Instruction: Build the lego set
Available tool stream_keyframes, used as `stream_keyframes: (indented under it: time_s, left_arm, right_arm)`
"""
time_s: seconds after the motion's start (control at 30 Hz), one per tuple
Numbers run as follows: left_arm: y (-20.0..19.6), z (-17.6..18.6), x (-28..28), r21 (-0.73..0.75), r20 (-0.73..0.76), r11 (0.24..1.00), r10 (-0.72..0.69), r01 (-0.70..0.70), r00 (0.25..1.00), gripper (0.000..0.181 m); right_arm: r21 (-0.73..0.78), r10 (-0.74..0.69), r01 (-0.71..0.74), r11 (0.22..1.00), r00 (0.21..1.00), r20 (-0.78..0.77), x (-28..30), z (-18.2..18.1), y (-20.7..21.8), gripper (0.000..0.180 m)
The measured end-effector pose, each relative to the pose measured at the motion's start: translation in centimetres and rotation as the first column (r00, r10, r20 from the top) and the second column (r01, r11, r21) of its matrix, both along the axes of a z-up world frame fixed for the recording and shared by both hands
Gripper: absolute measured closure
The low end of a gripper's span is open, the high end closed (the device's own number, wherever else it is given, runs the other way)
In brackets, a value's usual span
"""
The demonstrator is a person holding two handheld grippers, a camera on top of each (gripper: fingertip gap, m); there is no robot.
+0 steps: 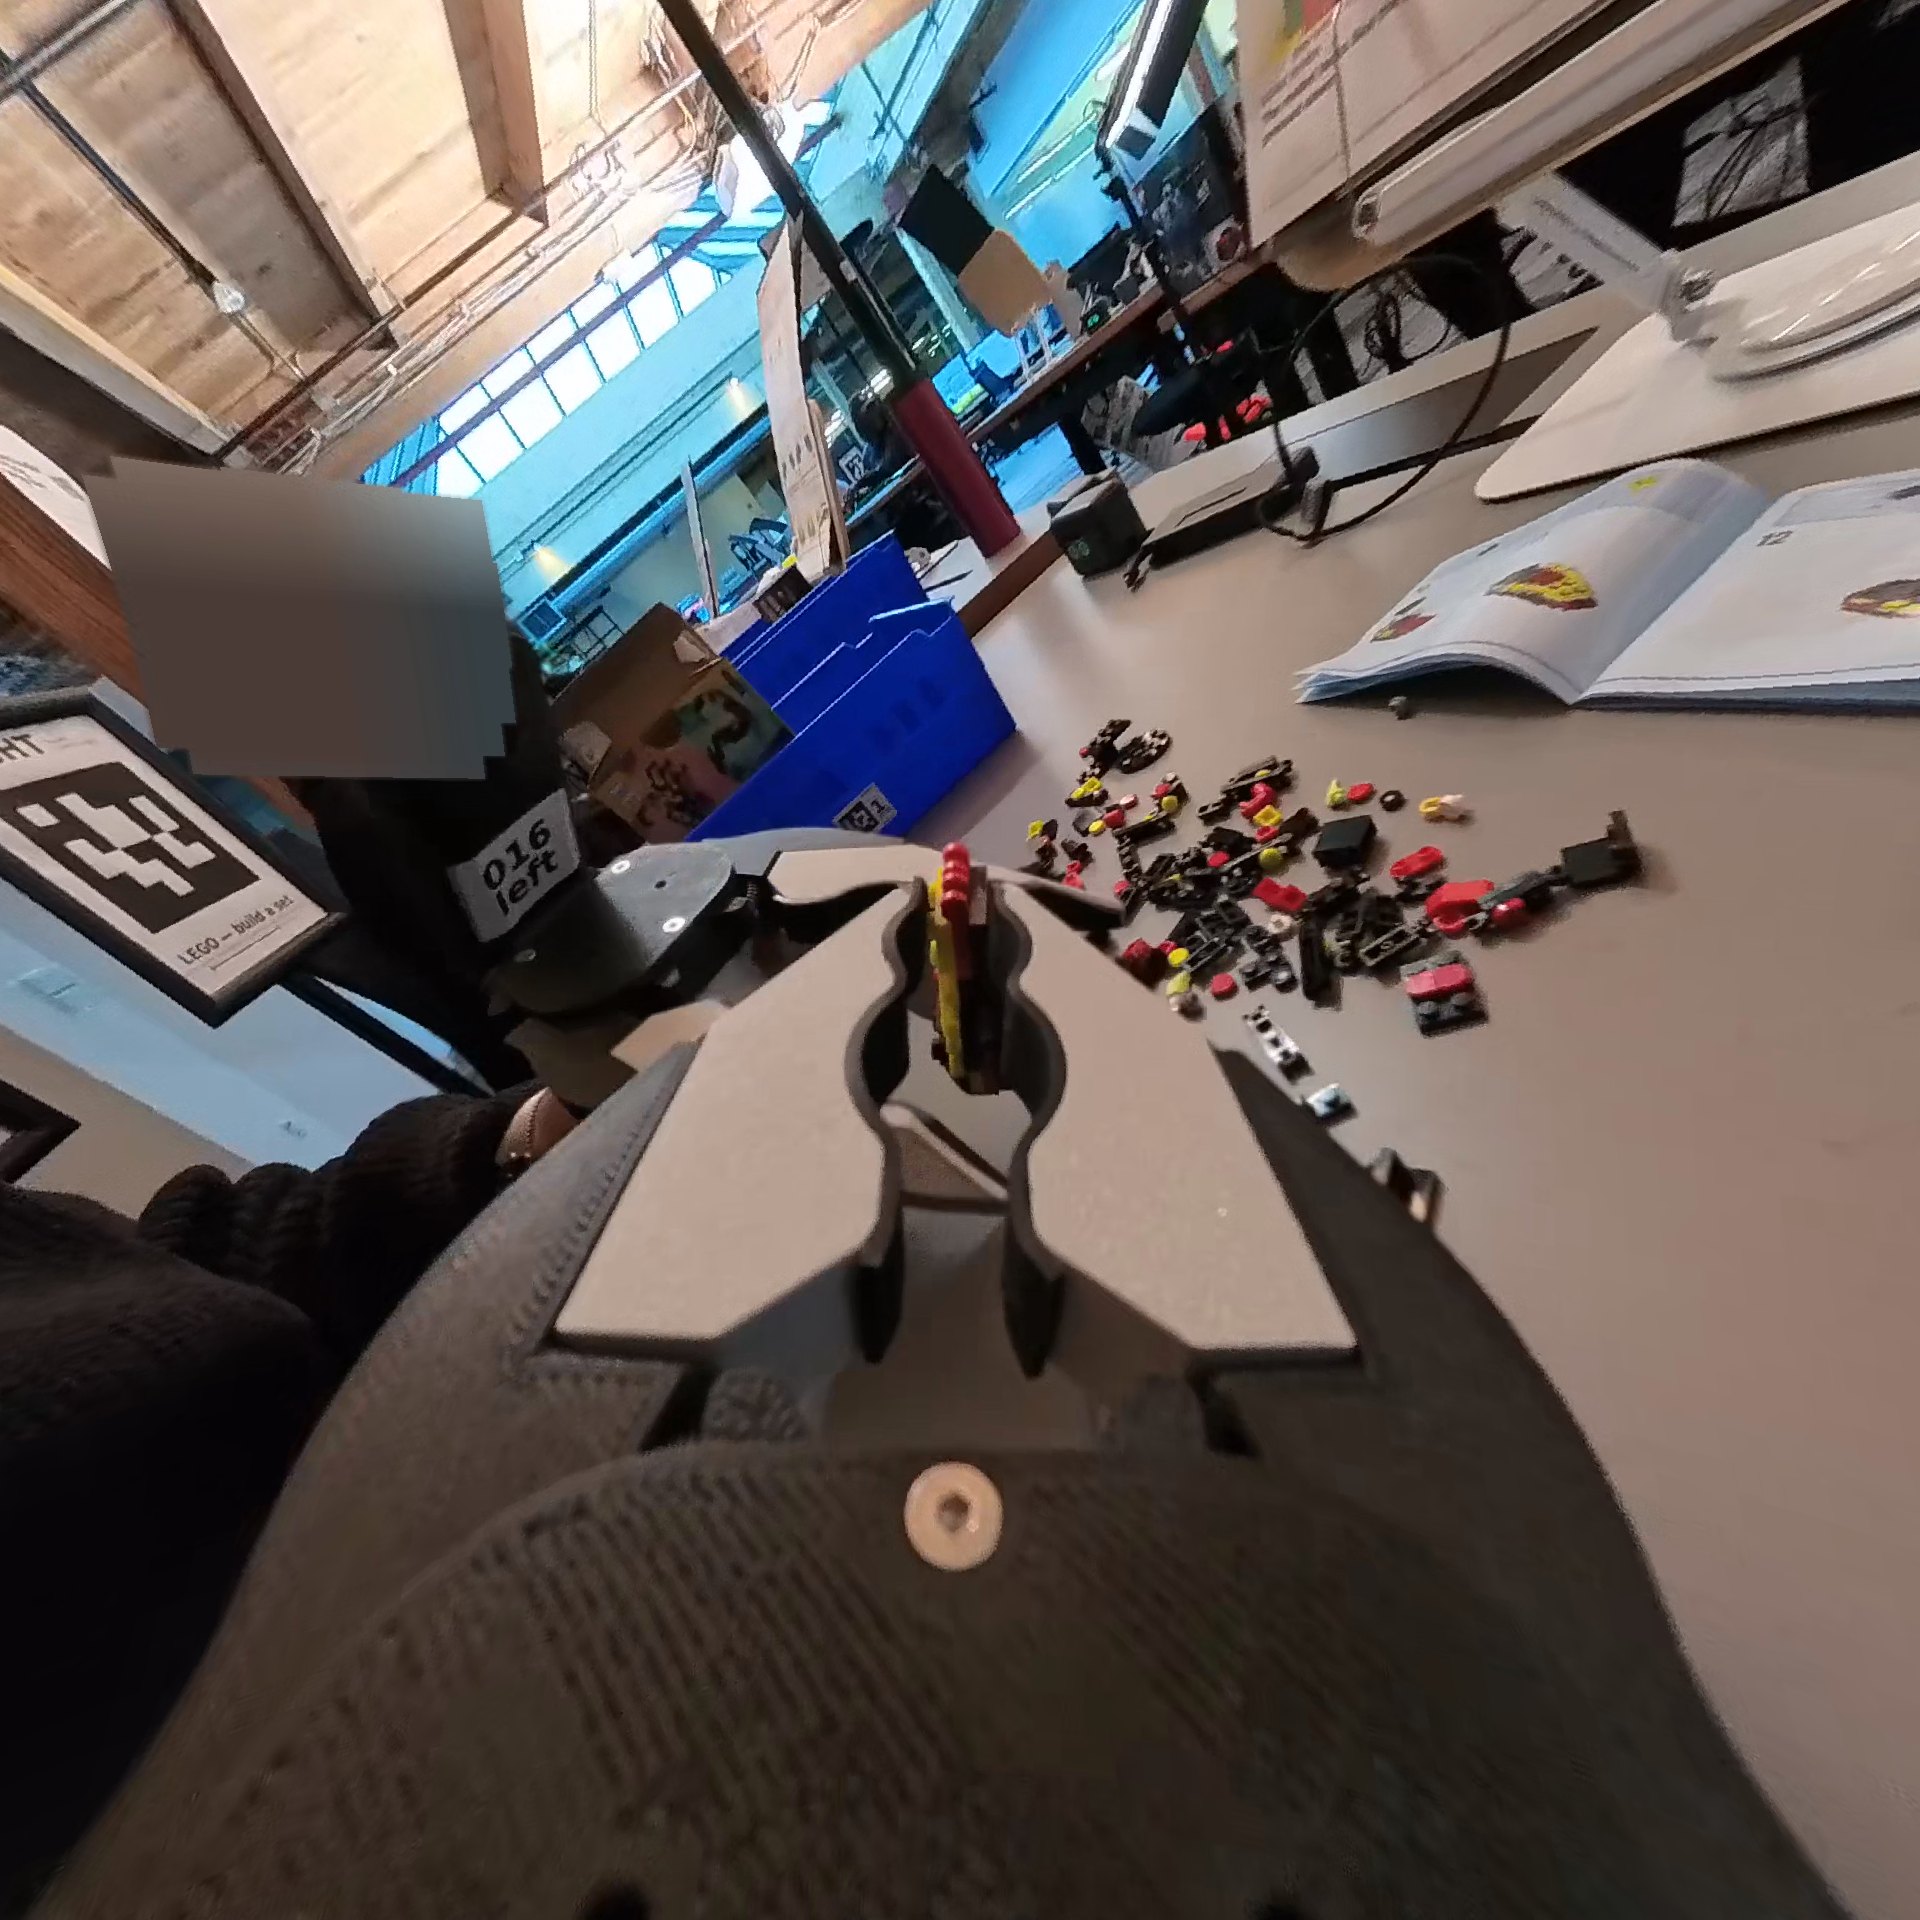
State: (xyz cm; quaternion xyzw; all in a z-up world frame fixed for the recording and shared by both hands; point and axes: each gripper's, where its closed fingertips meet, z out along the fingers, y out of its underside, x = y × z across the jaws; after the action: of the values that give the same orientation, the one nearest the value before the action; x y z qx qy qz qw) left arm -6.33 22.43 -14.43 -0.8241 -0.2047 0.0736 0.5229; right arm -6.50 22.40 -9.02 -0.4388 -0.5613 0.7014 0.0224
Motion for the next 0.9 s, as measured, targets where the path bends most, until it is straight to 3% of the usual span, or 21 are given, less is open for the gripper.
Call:
stream_keyframes:
  time_s: [0.67, 0.9]
  left_arm:
    - [0.0, 0.1, -0.1, -0.025, -0.077, 1.000, 0.015, -0.017, 0.997, 0.130]
    - [0.7, -0.2, 1.0, -0.017, -0.067, 0.999, -0.052, 0.050, 0.996, 0.126]
  right_arm:
    - [-0.058, 0.048, -0.044, 0.997, 0.997, 0.062, 0.4, -0.3, -1.0, 0.171]
    - [-0.117, 0.037, -0.024, 0.993, 0.993, 0.113, 0.1, -0.6, -0.3, 0.171]
